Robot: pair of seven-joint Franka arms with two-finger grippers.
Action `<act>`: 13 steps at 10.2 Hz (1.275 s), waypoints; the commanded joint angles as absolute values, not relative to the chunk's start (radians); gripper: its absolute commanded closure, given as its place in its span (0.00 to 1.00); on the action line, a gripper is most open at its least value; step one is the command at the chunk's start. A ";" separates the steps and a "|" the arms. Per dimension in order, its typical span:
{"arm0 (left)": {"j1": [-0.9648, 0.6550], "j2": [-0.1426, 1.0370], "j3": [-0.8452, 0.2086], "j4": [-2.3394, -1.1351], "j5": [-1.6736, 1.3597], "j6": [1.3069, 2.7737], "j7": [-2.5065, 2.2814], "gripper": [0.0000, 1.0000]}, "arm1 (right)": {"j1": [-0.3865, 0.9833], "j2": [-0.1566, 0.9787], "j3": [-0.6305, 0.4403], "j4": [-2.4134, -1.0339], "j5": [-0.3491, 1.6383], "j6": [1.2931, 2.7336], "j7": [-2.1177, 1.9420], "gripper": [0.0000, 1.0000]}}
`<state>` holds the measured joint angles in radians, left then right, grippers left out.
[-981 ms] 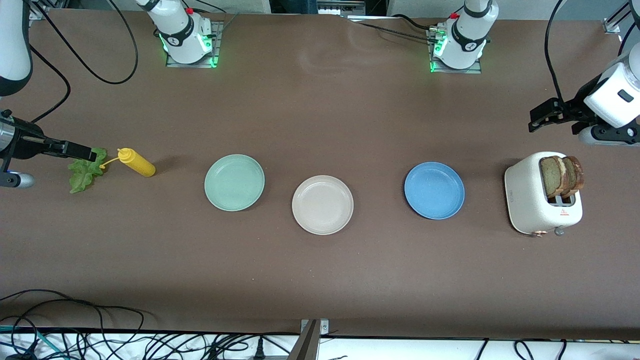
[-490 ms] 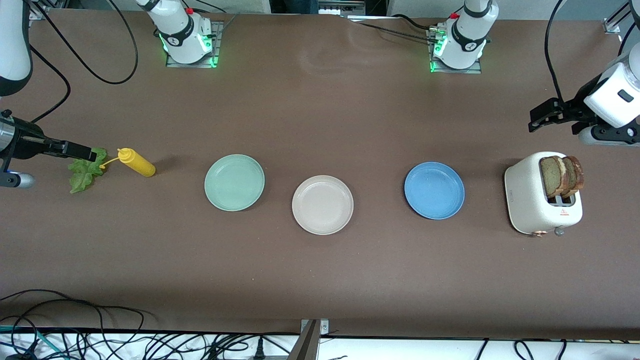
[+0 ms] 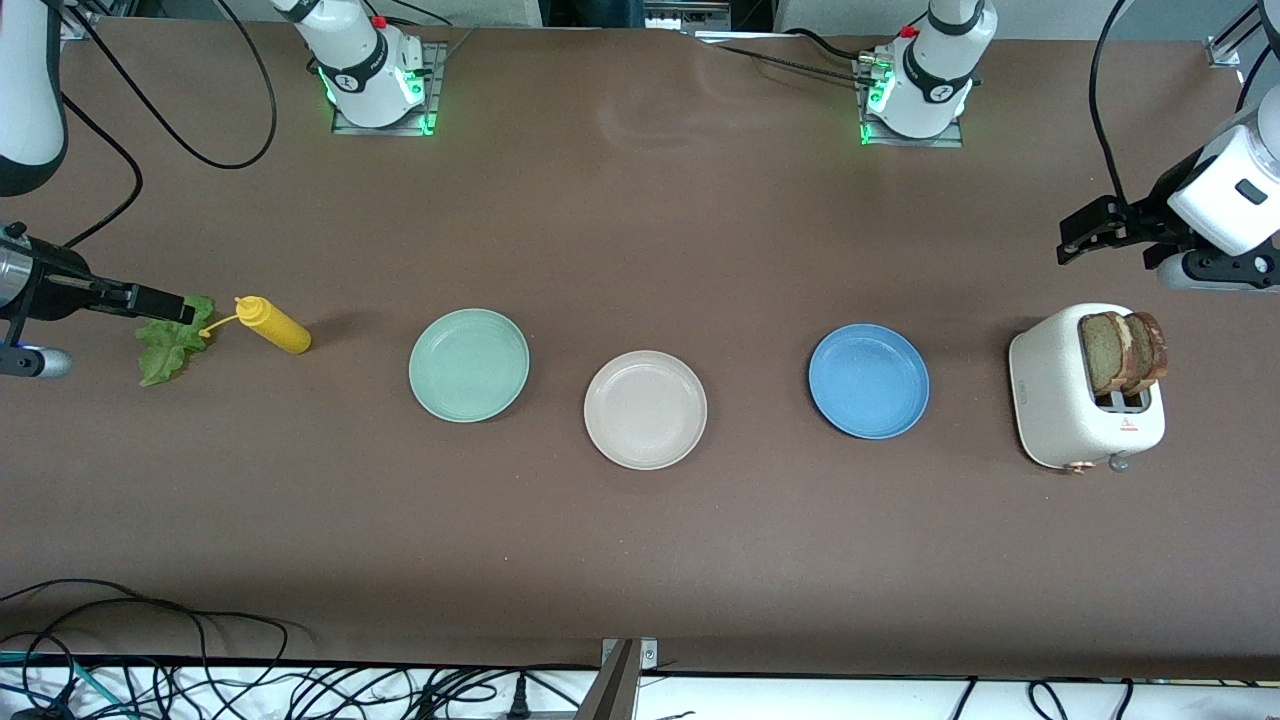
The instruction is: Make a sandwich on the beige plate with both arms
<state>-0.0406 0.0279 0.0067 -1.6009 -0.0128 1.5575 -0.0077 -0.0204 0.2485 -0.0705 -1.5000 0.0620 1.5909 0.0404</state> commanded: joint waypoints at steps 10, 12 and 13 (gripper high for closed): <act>-0.031 0.044 0.008 -1.588 -0.031 1.545 0.009 0.00 | -0.020 0.224 -0.072 -1.529 0.071 1.605 0.034 0.00; -0.005 0.060 0.011 -1.588 -0.028 1.545 0.012 0.00 | -0.020 0.224 -0.072 -1.529 0.071 1.605 0.034 0.00; 0.021 0.070 0.011 -1.588 -0.026 1.546 0.024 0.00 | -0.020 0.224 -0.072 -1.529 0.071 1.605 0.034 0.00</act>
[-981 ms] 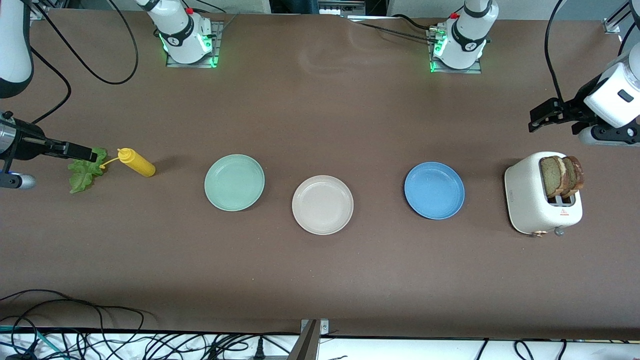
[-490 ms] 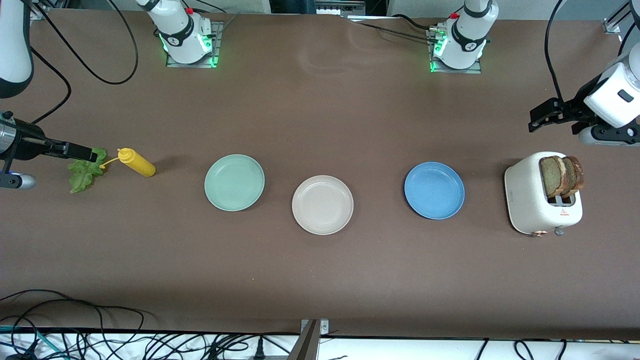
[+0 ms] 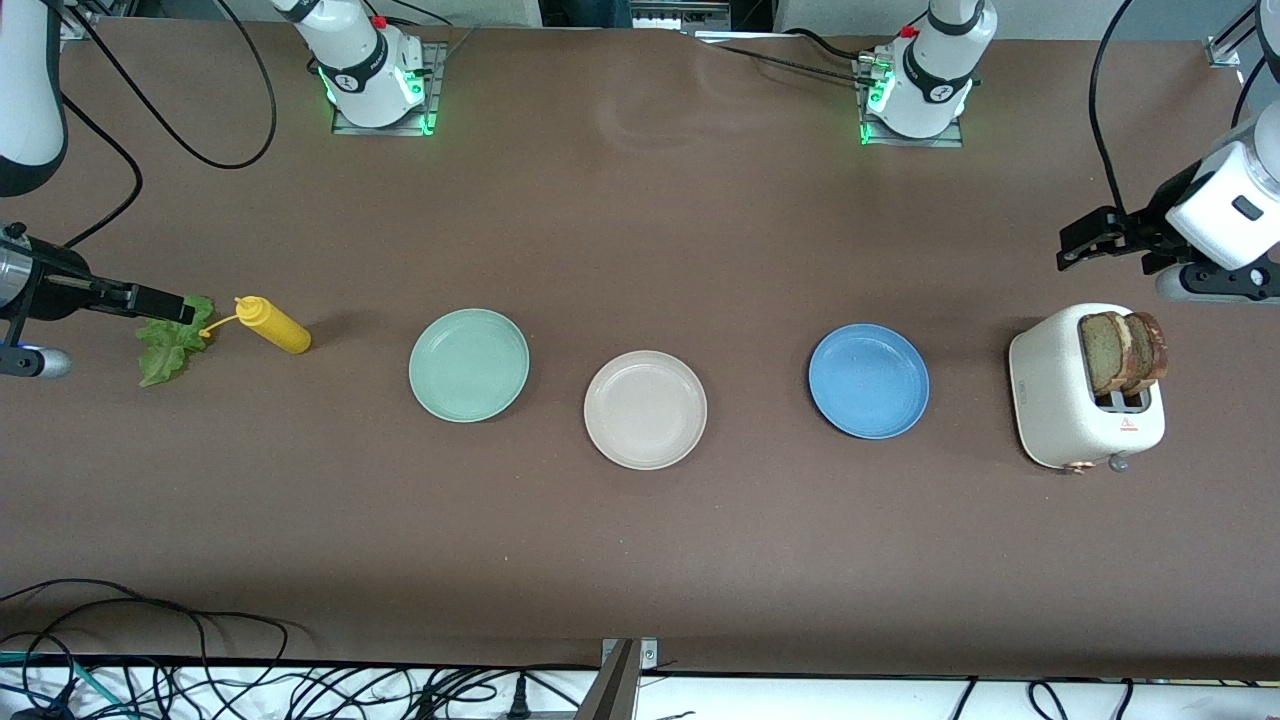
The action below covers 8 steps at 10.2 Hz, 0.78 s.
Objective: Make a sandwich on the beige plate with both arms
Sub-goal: 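Reach the left gripper down to the toaster and grasp a bread slice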
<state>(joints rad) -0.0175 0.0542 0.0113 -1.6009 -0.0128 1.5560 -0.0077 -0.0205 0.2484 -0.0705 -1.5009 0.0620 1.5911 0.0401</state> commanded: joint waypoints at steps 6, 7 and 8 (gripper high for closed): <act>0.149 0.253 0.014 -1.518 -0.021 1.659 0.193 0.00 | -0.020 0.224 -0.072 -1.529 0.071 1.605 0.034 0.00; 0.164 0.253 0.014 -1.552 -0.021 1.698 0.215 0.00 | -0.020 0.224 -0.072 -1.529 0.071 1.605 0.034 0.00; 0.166 0.247 0.014 -1.598 0.007 1.739 0.216 0.00 | -0.020 0.224 -0.072 -1.529 0.071 1.603 0.034 0.00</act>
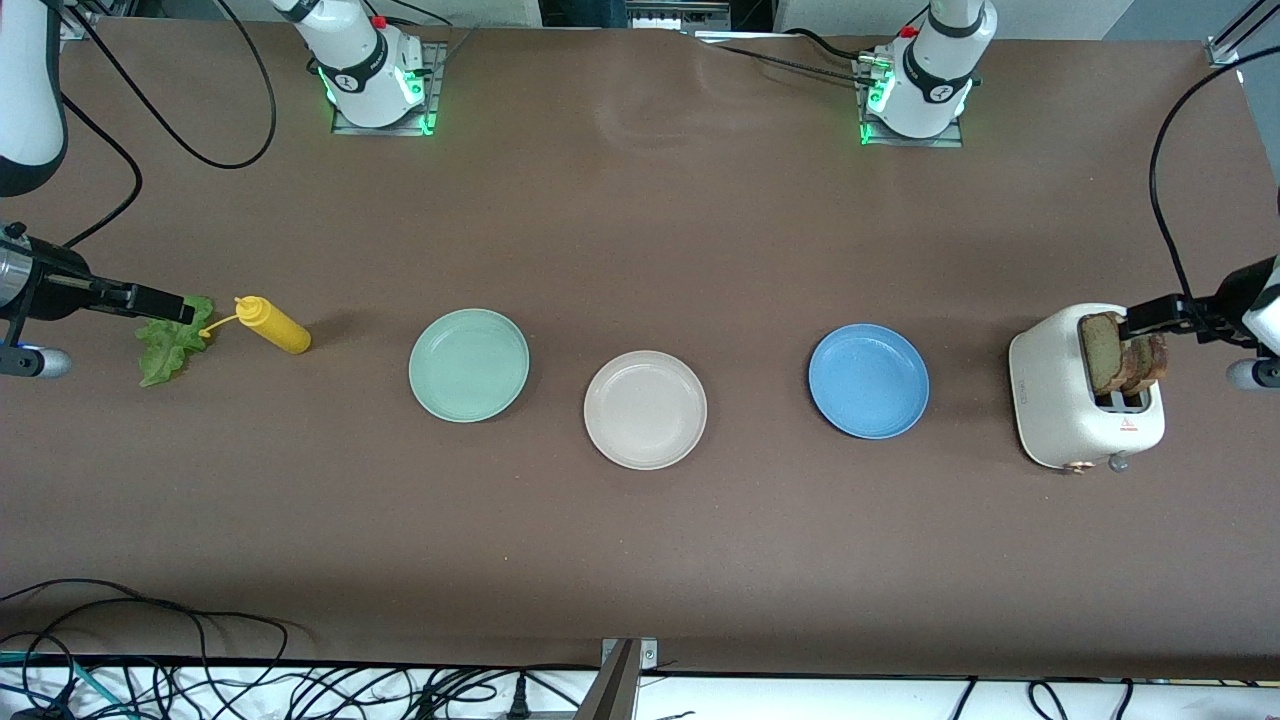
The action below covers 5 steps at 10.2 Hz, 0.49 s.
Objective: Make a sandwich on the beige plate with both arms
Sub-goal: 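Reach the left gripper down to the toaster and grasp a bread slice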
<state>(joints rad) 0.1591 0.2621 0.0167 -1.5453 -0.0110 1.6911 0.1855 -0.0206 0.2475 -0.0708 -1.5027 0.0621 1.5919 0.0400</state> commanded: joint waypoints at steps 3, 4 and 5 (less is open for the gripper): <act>0.169 0.218 0.012 -1.771 0.051 1.923 0.218 0.00 | -0.020 0.224 -0.072 -1.529 0.071 1.605 0.034 0.00; 0.169 0.197 0.012 -1.842 0.051 1.984 0.216 0.00 | -0.020 0.224 -0.072 -1.529 0.071 1.605 0.034 0.00; 0.172 0.178 0.012 -1.898 0.069 2.031 0.213 0.00 | -0.021 0.224 -0.072 -1.529 0.071 1.605 0.034 0.00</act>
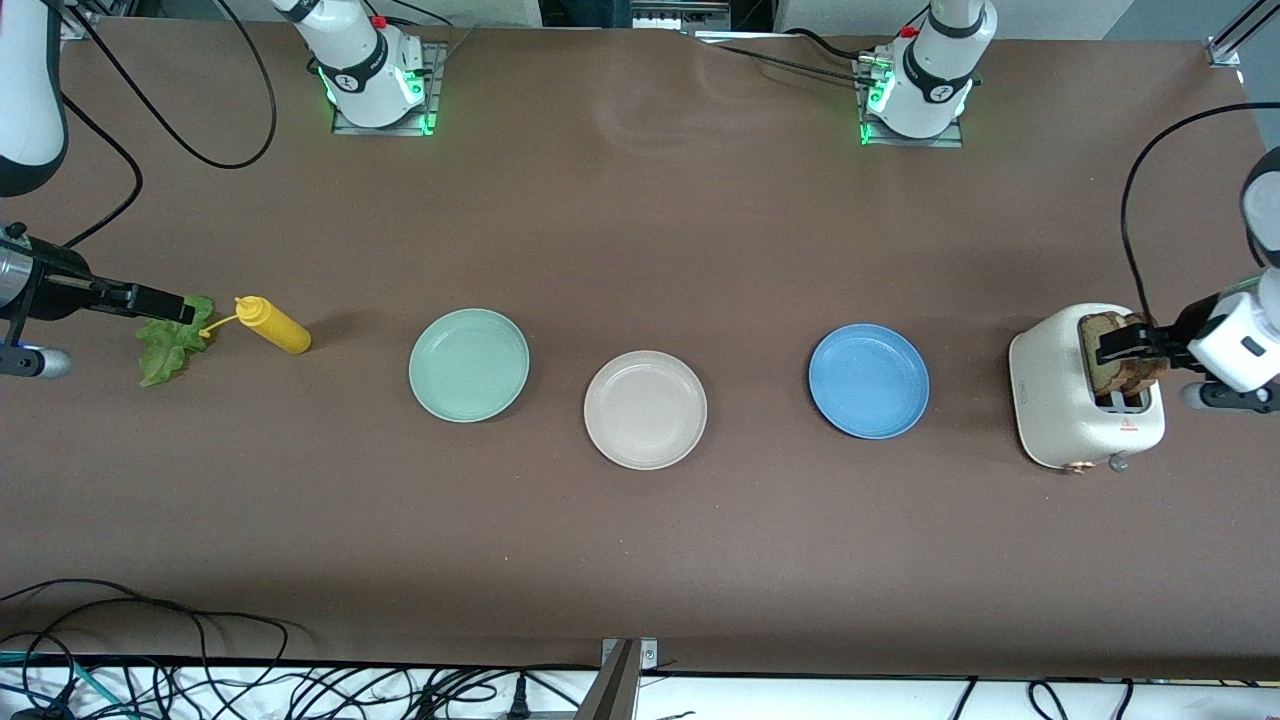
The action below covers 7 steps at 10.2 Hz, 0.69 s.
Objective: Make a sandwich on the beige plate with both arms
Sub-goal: 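Reach the left gripper down to the toaster and grasp a bread slice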
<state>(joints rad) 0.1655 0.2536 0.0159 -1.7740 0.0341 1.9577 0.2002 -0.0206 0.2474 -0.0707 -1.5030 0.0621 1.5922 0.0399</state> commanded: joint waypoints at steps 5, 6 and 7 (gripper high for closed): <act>0.183 0.170 0.012 -1.988 0.071 2.097 0.192 0.04 | -0.021 0.224 -0.072 -1.529 0.071 1.605 0.034 0.00; 0.183 0.170 0.012 -1.997 0.071 2.097 0.175 0.17 | -0.021 0.224 -0.072 -1.529 0.071 1.605 0.034 0.00; 0.183 0.170 0.014 -1.996 0.078 2.091 0.175 0.65 | -0.021 0.224 -0.072 -1.529 0.071 1.605 0.034 0.00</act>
